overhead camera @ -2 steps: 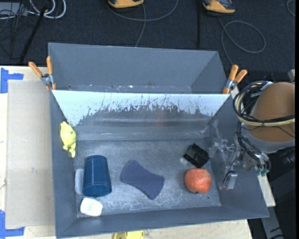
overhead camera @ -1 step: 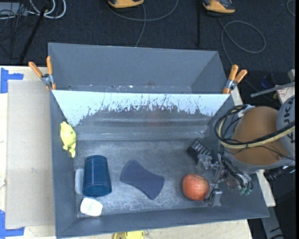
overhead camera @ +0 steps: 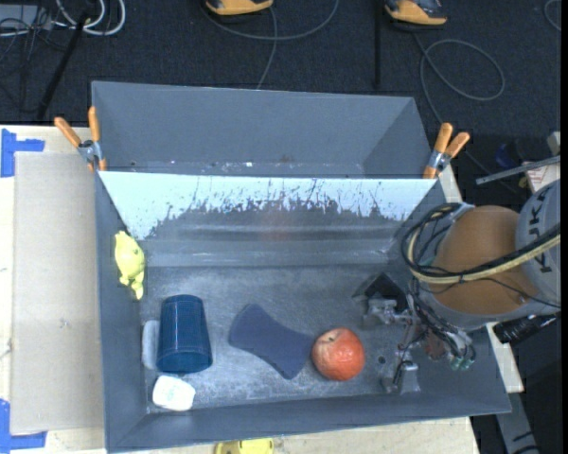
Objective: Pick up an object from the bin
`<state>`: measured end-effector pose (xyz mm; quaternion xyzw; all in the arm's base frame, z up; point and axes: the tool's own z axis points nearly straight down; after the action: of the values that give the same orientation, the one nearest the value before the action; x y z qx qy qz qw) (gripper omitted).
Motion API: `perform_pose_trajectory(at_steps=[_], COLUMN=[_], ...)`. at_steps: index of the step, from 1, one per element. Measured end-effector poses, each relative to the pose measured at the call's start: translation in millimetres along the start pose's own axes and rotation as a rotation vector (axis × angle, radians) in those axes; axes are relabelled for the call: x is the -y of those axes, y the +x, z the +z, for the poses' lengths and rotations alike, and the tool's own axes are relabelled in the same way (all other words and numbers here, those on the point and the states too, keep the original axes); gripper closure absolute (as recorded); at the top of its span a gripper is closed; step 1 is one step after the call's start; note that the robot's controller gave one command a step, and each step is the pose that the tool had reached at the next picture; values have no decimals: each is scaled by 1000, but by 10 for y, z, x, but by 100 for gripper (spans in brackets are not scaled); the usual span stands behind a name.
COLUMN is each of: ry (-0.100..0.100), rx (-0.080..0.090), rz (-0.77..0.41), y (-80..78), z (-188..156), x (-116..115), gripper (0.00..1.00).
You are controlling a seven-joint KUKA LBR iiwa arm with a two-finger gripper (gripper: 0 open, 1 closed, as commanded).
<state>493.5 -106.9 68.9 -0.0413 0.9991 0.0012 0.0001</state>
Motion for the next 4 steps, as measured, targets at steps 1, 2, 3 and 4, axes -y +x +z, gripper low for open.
perform_pose_trajectory(at_steps=[1, 2, 3, 4], ry=[3, 1, 3, 3], rx=[-1, -3, 2, 2], rz=[-76, -311, 154, 150], y=[-94, -106, -339, -339], z=[-3, -13, -12, -12], x=[-204, -699, -248, -253], gripper=[0, 0, 100, 100])
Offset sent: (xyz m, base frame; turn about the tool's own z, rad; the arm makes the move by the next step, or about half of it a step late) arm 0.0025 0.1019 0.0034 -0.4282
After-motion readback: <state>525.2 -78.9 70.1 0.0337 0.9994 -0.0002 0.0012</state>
